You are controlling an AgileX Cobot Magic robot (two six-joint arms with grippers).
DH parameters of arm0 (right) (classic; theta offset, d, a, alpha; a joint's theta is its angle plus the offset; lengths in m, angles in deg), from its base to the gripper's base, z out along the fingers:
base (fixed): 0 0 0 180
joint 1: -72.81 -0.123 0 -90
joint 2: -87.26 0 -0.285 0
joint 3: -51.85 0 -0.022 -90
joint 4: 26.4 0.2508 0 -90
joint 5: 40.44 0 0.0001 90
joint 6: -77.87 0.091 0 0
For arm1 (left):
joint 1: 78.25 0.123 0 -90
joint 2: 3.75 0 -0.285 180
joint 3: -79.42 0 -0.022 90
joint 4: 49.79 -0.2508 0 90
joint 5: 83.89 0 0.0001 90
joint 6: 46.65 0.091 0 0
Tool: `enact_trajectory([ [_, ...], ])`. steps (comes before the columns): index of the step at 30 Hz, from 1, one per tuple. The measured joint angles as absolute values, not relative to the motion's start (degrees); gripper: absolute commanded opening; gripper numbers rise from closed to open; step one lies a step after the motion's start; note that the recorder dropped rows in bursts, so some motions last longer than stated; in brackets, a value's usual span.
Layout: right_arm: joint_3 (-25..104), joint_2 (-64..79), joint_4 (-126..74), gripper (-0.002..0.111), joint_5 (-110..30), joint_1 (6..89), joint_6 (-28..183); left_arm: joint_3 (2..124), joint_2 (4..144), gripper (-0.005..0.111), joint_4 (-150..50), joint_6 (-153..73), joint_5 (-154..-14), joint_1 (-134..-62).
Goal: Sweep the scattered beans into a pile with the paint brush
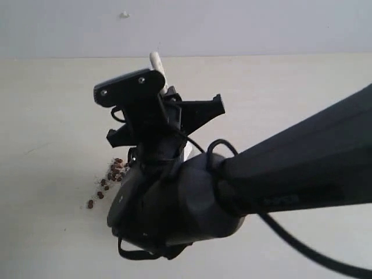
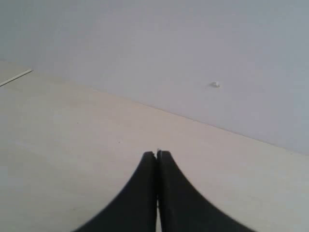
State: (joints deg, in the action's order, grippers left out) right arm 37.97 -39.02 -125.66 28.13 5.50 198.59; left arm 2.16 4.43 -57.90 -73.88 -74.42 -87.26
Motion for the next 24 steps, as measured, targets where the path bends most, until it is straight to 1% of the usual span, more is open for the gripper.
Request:
enact_trajectory([
  [9, 37.9, -43.2, -125.7, 0.0, 28.2, 4.9, 198.9, 2.2, 4.4, 0.0, -57.9, -73.9, -74.4, -87.3],
  [19, 37.9, -42.0, -125.7, 0.0, 28.3, 5.0, 196.0, 2.2, 4.4, 0.0, -57.9, -73.9, -74.4, -87.3],
  [24, 37.9, -41.5, -125.7, 0.0, 28.3, 6.8, 195.5, 2.2, 4.4, 0.0, -57.9, -73.9, -74.4, -87.3],
])
